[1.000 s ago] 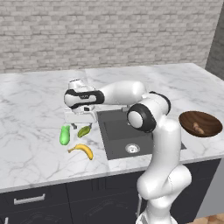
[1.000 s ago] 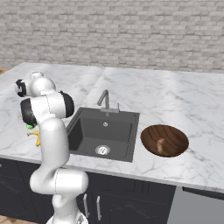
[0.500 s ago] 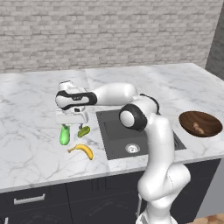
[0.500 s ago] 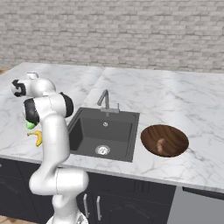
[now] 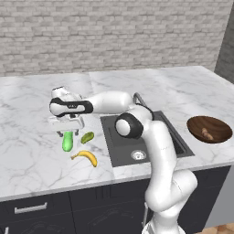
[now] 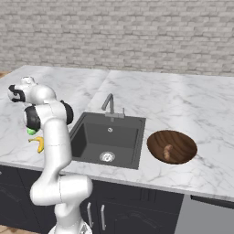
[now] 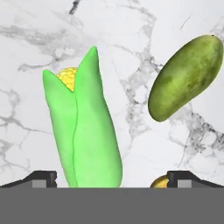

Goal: There is a mixed pile of frozen fruits and vegetables on the counter. Locate all the frozen vegetables and place the items in a bowl on the counter. Take all the frozen fruits and defrost them in a running sink.

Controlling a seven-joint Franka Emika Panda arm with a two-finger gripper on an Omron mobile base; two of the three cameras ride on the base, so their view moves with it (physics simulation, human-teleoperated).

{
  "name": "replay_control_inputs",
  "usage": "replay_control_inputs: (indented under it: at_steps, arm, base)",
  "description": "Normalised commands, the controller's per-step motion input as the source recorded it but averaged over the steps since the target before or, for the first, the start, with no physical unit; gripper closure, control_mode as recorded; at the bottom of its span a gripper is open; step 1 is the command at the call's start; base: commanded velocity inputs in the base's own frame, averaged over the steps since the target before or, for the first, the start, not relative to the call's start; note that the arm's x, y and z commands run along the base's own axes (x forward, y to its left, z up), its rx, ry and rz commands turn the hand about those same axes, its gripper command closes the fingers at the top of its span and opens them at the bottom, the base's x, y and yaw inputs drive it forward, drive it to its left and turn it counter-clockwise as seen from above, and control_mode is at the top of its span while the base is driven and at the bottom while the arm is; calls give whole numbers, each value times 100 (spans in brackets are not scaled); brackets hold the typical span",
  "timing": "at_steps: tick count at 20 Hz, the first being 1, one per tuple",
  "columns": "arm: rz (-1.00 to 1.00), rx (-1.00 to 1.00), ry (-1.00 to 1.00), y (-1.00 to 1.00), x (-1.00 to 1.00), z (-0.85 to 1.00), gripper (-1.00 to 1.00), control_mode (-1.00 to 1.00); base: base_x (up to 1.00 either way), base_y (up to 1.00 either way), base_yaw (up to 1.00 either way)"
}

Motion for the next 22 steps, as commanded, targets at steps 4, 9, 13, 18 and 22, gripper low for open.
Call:
replay_control_inputs:
  at_steps: [4,9,13,18,22]
  arm:
    - [12,2,-7,5,17,-23,-100,-100]
    - [9,10,-13,-9,-5,-31,-100,-100]
    - [5,16,-16,-14,-27,-29,-100,-100]
    - [3,16,-6,-17,-24,-28,-100,-100]
    - [1,4,0,-16,-10,-13,-100,-100]
  base:
    - [0,0,0]
    - [0,0,0]
    - [0,0,0]
    - [0,0,0]
    - [0,0,0]
